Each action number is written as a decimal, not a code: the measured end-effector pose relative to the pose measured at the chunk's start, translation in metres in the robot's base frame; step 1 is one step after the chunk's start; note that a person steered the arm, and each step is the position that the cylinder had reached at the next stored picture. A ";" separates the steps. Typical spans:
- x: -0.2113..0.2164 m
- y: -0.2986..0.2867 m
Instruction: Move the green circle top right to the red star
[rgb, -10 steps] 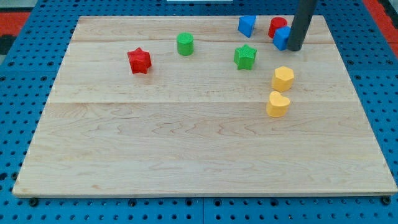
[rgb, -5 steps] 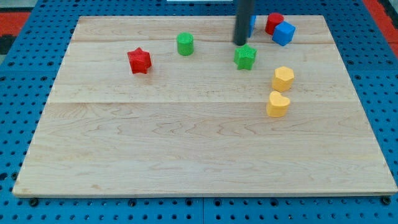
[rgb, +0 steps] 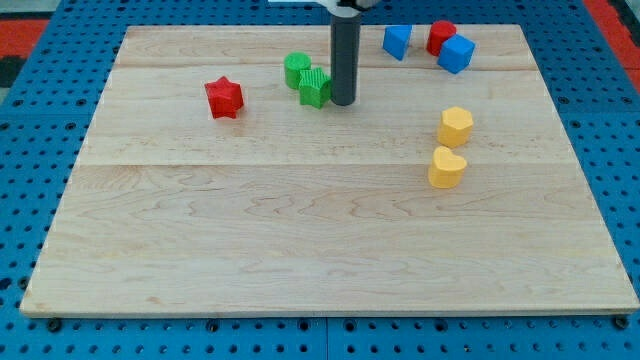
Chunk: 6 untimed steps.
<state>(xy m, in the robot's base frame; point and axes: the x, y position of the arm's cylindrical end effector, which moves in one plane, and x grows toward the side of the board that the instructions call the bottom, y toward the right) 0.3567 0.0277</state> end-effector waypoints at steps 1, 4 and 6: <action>0.065 -0.096; -0.040 -0.164; 0.038 -0.083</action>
